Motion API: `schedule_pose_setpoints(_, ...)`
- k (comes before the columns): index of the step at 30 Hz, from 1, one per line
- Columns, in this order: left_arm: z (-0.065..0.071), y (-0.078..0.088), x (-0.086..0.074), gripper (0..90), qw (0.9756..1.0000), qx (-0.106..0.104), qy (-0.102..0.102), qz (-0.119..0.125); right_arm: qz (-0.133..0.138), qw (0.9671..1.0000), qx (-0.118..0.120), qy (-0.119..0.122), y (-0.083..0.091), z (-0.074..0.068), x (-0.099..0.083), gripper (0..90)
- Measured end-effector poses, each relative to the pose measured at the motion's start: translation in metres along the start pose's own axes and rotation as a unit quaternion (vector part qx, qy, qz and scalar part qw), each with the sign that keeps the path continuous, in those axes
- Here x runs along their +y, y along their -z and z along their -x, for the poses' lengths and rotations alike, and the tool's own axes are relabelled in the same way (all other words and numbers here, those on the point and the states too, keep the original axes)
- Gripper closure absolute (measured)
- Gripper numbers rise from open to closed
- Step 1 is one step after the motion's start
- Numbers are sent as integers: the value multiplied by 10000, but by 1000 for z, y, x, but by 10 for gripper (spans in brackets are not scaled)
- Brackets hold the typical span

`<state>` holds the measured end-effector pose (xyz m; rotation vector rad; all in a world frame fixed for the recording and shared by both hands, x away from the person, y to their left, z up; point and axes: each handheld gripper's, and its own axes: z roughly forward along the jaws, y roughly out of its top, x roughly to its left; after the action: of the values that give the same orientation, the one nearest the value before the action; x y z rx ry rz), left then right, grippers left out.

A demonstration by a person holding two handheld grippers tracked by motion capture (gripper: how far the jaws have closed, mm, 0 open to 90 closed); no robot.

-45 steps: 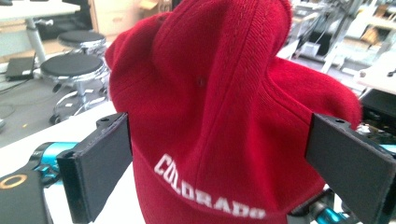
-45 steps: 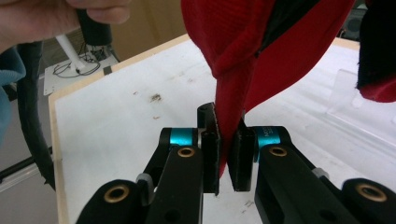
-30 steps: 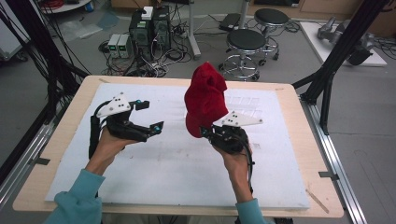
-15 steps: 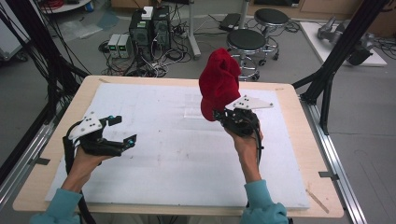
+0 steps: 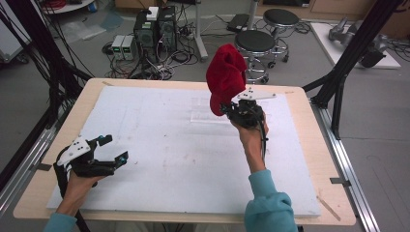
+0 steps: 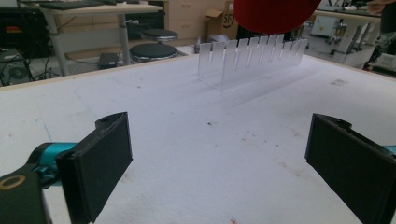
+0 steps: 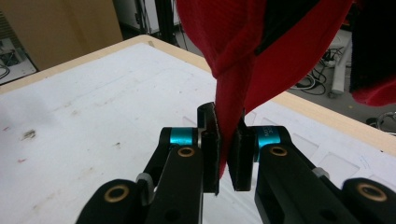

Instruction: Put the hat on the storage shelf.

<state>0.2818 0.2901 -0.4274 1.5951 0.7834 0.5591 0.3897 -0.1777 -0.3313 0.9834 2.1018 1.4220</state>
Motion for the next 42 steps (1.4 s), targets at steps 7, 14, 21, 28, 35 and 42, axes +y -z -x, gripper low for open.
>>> schedule_pose_setpoints(7,-1,8,-10,77,9995,205,53,254,-4,9999,-27,-162,-16,9,-5,854)
schedule_pose_setpoints(14,-1,12,-18,77,9991,242,135,335,-142,9996,-42,-256,-34,13,-12,853)
schedule_pose_setpoints(21,0,14,-23,77,9984,358,97,432,-229,9993,-51,-307,-45,16,-17,851)
schedule_pose_setpoints(28,1,16,-28,77,9974,436,37,579,-244,9991,1,-352,-52,20,-22,848)
schedule_pose_setpoints(35,0,17,-29,77,9966,486,98,651,-315,9987,71,-389,-56,22,-26,848)
schedule_pose_setpoints(42,1,17,-29,77,9965,495,109,658,-502,9979,125,-384,-56,21,-27,849)
